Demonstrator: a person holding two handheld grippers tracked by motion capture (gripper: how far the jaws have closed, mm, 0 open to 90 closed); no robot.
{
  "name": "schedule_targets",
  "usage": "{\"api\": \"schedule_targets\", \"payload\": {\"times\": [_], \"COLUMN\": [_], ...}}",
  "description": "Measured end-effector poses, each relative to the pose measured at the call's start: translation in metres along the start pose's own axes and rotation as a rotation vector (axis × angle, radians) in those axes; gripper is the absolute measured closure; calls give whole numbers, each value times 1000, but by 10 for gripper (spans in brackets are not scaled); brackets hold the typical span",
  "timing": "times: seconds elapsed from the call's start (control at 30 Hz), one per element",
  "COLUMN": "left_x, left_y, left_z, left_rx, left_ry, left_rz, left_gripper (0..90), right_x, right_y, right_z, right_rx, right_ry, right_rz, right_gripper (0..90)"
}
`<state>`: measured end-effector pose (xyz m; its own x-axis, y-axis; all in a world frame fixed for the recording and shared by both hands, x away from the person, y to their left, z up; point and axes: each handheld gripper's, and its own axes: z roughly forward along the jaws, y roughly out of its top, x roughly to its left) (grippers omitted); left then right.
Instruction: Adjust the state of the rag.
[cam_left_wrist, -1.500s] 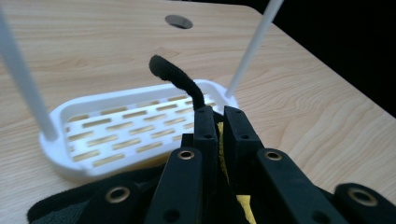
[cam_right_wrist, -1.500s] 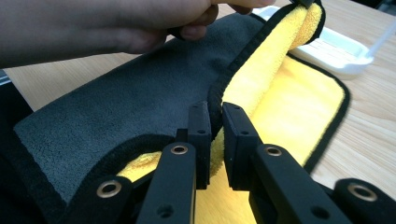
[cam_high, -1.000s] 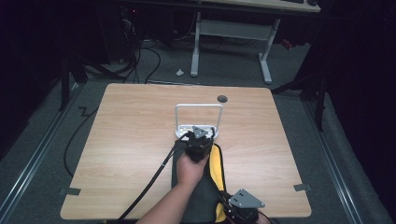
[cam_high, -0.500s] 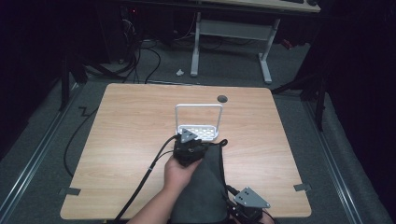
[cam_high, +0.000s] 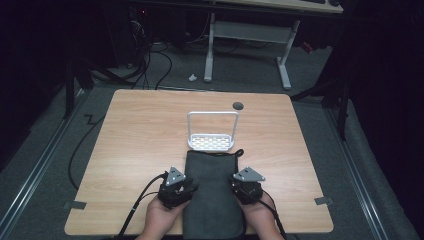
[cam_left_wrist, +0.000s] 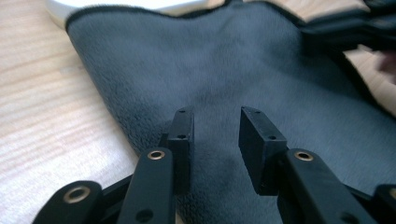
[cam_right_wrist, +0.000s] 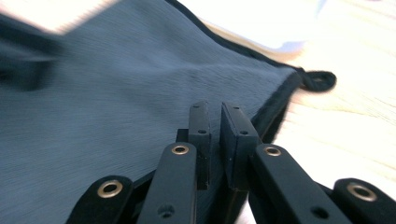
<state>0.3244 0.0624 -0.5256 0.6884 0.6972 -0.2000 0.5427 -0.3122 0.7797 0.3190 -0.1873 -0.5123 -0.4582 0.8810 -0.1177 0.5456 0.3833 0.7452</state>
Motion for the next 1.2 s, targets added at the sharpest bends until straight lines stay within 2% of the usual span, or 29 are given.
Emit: {"api": "schedule_targets", "payload": {"times": [0.07,0.17,0.33,0.5,0.57,0.63,0.7,0.87,0.93,1.03,1.1,1.2], "left_x": [-1,-1,-12,-17,-12,-2,10,38,46,49,50,50], "left_y": [-2,-7,-17,-25,-22,-14,-3,25,32,36,35,35], "left_z": [4,3,-6,-18,-20,-19,-15,10,20,34,38,39], "left_rx": [37,29,34,44,26,4,-19,-33,-20,17,20,13], "left_ry": [-1,-14,-31,-66,-72,-45,-18,62,63,75,75,84], "left_rz": [16,13,41,32,17,0,-31,-105,-147,-170,-180,-179], "left_gripper": [645,640,650,647,613,604,584,470,430,404,422,512], "right_x": [-9,-18,-13,-4,-3,-5,-9,-25,-31,-37,-37,-39], "right_y": [-4,-7,-14,-30,-34,-34,-30,-14,-7,2,6,10], "right_z": [11,13,6,-12,-17,-20,-23,-18,-11,5,15,27], "right_rx": [45,46,39,24,21,9,-16,-48,-47,-3,20,50], "right_ry": [-20,-6,3,46,57,74,71,50,52,69,54,28], "right_rz": [22,40,26,8,13,36,62,136,165,231,238,246], "right_gripper": [831,831,826,808,783,759,754,677,641,548,515,485]}}
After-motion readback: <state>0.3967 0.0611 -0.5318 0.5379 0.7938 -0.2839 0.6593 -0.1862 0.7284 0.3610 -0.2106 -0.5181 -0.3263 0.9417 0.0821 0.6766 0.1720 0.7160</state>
